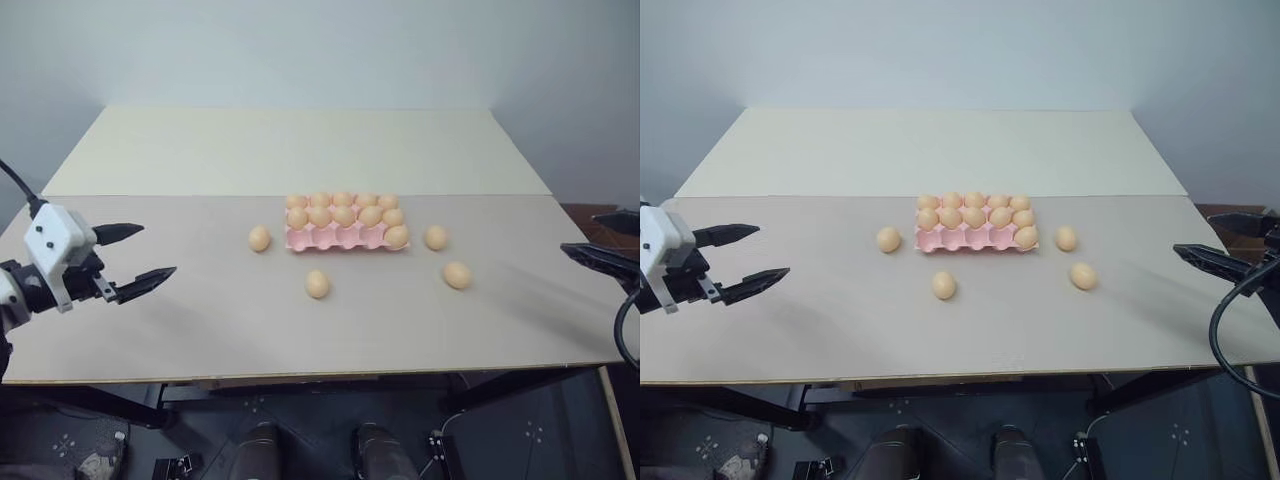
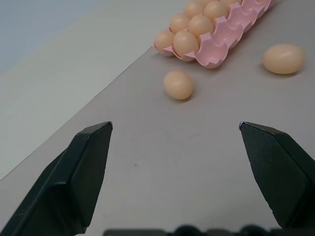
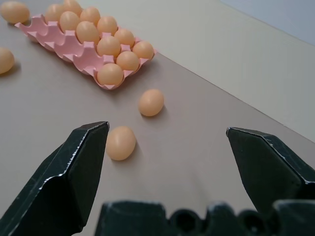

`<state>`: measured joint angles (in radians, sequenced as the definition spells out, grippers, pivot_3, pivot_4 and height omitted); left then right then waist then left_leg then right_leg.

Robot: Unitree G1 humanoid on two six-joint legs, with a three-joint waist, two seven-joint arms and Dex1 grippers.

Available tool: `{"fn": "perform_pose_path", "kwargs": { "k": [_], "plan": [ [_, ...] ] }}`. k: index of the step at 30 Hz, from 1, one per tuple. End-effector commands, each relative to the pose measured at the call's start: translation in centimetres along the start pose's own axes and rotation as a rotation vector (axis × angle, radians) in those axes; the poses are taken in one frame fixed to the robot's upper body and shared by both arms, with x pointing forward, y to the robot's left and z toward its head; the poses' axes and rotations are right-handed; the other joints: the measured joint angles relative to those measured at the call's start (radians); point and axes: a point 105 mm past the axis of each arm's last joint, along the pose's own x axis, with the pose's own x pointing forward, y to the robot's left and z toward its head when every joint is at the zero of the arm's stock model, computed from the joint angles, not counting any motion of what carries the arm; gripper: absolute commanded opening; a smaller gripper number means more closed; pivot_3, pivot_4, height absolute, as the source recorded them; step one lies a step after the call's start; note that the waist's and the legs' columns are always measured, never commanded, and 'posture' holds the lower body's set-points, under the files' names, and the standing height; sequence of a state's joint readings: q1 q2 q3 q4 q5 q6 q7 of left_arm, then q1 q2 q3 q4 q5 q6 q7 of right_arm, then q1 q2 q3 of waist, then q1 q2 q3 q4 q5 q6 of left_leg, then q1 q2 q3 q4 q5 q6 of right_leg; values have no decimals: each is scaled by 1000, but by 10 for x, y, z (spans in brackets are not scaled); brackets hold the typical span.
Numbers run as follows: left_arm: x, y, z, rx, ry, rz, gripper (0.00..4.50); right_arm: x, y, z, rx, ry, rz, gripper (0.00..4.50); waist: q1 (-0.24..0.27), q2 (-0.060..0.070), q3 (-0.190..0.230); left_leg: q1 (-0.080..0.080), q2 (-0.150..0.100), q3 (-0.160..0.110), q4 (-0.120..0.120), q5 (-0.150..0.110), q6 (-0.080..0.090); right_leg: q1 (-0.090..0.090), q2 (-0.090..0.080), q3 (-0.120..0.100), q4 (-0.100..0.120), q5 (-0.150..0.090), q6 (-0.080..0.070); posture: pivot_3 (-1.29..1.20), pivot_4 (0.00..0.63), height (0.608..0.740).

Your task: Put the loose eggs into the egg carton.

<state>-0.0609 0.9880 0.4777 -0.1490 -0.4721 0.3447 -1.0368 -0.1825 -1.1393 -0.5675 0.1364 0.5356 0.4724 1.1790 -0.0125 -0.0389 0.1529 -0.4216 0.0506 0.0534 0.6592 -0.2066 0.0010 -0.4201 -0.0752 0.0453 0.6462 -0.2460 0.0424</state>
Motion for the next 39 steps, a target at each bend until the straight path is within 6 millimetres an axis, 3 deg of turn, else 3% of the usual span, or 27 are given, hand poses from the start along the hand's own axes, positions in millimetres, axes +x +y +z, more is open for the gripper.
{"fn": "perform_pose_path", "kwargs": {
  "k": [1,9,19,22,28,34,39],
  "plan": [
    [-1,5,2,30,-4,-2,4481,-8,1,17,-49,-39,-15,4500,0,0,0,0,0,0,0,0,0,0,0,0,0,0,0,0,150,740],
    [-2,5,12,30,-43,-3,4481,-4,14,24,-39,-67,-4,4500,-1,0,0,0,0,0,0,0,0,0,0,0,0,0,0,0,150,740],
    [3,-18,27,-15,-82,-133,4481,10,47,21,36,-107,3,4500,1,0,0,0,0,-1,0,0,0,0,0,0,0,0,0,0,150,740],
    [14,-30,35,-30,-119,-214,4481,16,66,23,43,-84,18,4500,1,0,0,0,0,-1,0,0,0,0,0,0,0,0,0,0,150,740],
    [42,-57,50,-12,-150,-380,4481,48,100,4,128,71,19,4500,2,-1,0,0,0,-1,1,0,0,1,0,0,0,0,1,0,150,740],
    [53,-65,58,24,-151,-438,4481,78,108,-11,175,156,-38,4500,-4,-1,0,-2,0,-2,0,0,0,-1,1,1,0,0,1,0,150,740],
    [57,-71,69,55,-173,-470,4481,101,87,-29,216,213,-195,4500,-2,-1,0,-2,-1,-2,1,0,0,-1,1,1,0,0,1,0,150,740]
  ]
}}
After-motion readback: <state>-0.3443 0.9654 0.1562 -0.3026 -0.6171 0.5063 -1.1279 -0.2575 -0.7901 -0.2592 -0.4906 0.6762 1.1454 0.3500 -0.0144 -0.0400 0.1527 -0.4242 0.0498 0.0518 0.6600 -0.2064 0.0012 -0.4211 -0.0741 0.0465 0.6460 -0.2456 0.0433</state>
